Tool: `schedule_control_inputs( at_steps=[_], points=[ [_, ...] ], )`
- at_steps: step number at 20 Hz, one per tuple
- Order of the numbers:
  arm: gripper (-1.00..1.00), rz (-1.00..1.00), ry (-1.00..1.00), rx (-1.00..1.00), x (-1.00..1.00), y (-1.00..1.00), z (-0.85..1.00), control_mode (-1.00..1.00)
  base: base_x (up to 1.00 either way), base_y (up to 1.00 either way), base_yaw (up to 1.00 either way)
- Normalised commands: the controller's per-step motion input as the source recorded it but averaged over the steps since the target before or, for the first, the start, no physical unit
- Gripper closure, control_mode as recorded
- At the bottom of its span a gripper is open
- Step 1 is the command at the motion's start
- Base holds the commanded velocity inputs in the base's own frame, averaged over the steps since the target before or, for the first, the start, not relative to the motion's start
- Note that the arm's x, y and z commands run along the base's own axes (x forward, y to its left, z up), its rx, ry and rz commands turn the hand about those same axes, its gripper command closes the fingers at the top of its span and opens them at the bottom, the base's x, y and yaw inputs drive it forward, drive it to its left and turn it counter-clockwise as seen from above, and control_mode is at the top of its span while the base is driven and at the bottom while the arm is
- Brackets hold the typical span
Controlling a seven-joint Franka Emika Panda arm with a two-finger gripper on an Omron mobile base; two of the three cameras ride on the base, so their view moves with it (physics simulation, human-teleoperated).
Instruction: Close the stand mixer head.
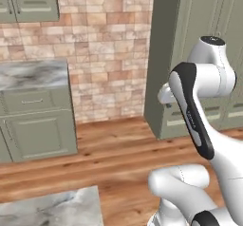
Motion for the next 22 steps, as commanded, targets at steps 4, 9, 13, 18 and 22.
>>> schedule_control_inputs(
  at_steps=[4, 9, 13, 18, 22],
  points=[
    [-1.00, 0.00, 0.00, 0.00, 0.00, 0.00, 0.00, 1.00, 0.83, -0.07, 0.04],
    [-1.00, 0.00, 0.00, 0.00, 0.00, 0.00, 0.00, 1.00, 0.50, -0.23, 0.37],
    [-1.00, 0.00, 0.00, 0.00, 0.00, 0.00, 0.00, 1.00, 0.24, -0.34, 0.57],
    [-1.00, 0.00, 0.00, 0.00, 0.00, 0.00, 0.00, 1.00, 0.18, -0.66, 0.43],
    [-1.00, 0.00, 0.00, 0.00, 0.00, 0.00, 0.00, 1.00, 0.00, -0.97, 0.39]
  ],
)
